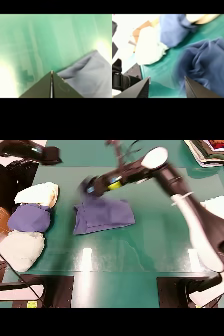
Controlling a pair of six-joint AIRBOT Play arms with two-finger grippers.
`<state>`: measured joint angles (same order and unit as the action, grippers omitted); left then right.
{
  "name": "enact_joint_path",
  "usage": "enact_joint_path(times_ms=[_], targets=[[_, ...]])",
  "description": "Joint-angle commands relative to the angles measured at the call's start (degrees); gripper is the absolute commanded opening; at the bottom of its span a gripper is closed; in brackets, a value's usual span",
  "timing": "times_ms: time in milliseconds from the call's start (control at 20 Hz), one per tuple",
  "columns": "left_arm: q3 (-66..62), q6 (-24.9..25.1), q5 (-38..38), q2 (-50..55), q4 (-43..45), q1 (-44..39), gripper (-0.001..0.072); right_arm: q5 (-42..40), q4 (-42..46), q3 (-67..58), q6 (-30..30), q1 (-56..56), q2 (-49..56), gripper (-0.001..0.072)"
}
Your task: Fold the shirts.
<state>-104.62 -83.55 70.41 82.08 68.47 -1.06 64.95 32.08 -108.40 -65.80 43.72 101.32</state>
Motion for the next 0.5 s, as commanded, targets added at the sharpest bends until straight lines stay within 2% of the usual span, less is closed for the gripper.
enact_joint_path(times_ms=[0, 100, 150, 250, 400, 450], targets=[[0.00, 0.04, 2.19, -3.48, 0.57, 5.57, 0.0025, -2.84, -3.34, -2.36, 4.72, 5.29, 5.88, 0.0503], [0.00, 0.74, 4.37, -3.58, 0.57, 5.86, 0.0025, 0.94, 1.60, -3.15, 1.40, 2.75, 5.05, 0.0497], [0.00, 1.36, 5.03, -3.56, 0.46, 5.68, 0.0025, 3.02, 7.04, -2.82, -1.66, 0.72, 3.91, 0.0497], [0.04, 1.46, 5.11, -3.56, -0.11, 5.62, 0.0025, 6.75, 18.53, -0.31, -6.19, -3.87, 0.96, 0.0428], [0.04, 1.46, 5.38, -3.56, -0.13, 5.62, 0.0025, 9.07, 27.10, 8.02, -10.03, -12.41, -3.69, 0.0431], [0.04, 1.46, 5.44, -3.56, -0.13, 5.62, 0.0025, 9.03, 27.56, 10.93, -10.38, -15.23, -4.61, 0.0462]])
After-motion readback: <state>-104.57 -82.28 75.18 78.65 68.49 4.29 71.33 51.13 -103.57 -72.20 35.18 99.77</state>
